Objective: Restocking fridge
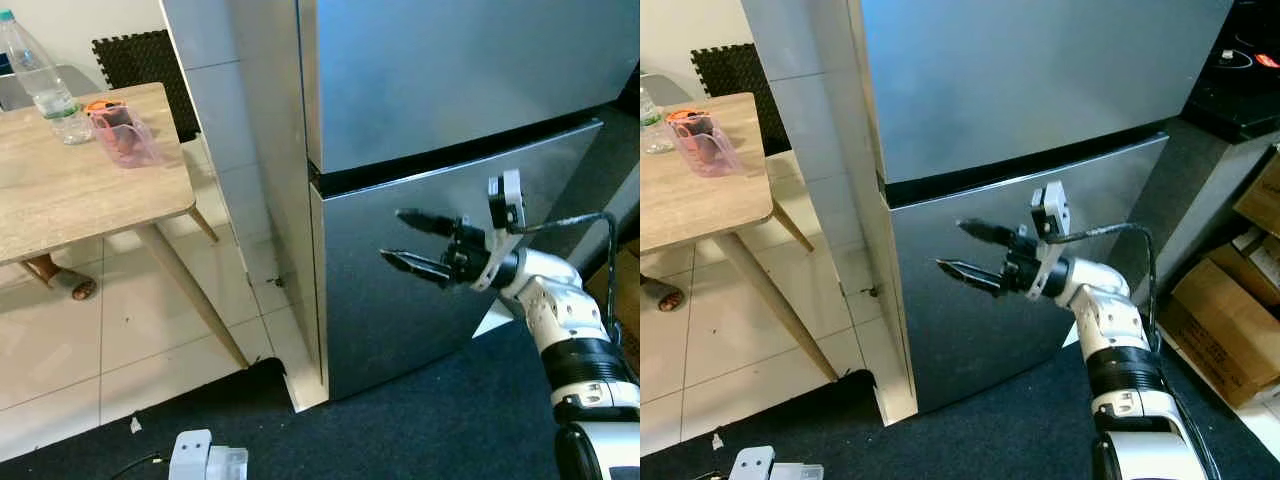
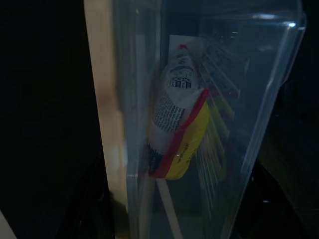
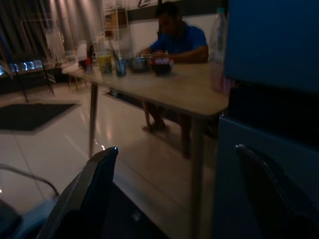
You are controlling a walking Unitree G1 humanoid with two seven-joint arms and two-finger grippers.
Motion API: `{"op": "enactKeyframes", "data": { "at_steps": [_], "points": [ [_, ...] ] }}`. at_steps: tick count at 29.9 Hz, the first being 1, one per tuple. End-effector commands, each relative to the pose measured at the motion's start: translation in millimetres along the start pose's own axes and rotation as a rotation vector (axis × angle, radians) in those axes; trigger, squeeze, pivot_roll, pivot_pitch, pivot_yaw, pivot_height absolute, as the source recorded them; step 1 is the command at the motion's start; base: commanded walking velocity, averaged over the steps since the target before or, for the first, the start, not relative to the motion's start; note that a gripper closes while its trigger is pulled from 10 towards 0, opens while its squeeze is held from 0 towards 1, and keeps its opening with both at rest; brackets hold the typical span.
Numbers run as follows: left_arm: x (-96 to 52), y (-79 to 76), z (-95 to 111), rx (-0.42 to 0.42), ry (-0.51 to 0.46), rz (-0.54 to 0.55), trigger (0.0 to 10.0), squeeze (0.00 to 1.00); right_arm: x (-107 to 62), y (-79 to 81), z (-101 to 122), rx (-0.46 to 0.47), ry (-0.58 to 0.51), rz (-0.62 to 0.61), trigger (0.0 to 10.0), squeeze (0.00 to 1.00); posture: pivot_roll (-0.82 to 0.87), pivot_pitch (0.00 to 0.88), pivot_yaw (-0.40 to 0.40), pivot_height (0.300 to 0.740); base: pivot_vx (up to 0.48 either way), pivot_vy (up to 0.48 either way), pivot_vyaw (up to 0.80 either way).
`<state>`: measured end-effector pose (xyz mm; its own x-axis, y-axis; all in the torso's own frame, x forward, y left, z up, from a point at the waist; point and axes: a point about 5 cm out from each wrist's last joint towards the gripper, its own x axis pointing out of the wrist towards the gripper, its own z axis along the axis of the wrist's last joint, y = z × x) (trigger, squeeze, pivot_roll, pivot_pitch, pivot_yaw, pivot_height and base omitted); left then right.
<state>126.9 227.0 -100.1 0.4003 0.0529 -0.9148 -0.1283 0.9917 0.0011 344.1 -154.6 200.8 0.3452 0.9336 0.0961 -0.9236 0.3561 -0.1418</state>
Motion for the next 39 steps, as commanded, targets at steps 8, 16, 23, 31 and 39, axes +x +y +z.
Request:
{"op": "enactKeyframes", "data": {
  "at_steps": [8,16,23,31,39],
  "points": [
    [-0.2,0.0,0,0.018,-0.008,-0.009,10.0,0.0,25.2,-18.7,29,-0.27,0.124,-0.09,10.0,0.0,-0.04,0.0,0.002,0.74,0.0,0.0,0.0],
    [-0.1,-1.1,-1,0.037,-0.003,-0.011,10.0,0.0,32.9,-24.0,20,-0.509,0.384,-0.053,10.0,0.0,-0.04,0.0,-0.003,0.74,0.0,0.0,0.0],
    [0.1,-2.8,-2,0.045,0.0,-0.015,10.0,0.0,35.0,-27.3,20,-0.571,0.436,-0.066,10.0,0.0,-0.04,0.0,-0.004,0.74,0.0,0.0,0.0],
    [0.6,-5.5,-2,0.047,-0.001,-0.02,10.0,0.0,41.7,-36.7,25,-0.661,0.49,-0.118,10.0,0.0,-0.04,0.0,-0.007,0.74,0.0,0.0,0.0],
    [0.5,-5.1,-2,0.041,0.002,-0.018,10.0,0.0,43.8,-44.2,21,-0.698,0.586,-0.152,10.0,0.0,-0.04,0.0,-0.012,0.74,0.0,0.0,0.0]
  ]
}}
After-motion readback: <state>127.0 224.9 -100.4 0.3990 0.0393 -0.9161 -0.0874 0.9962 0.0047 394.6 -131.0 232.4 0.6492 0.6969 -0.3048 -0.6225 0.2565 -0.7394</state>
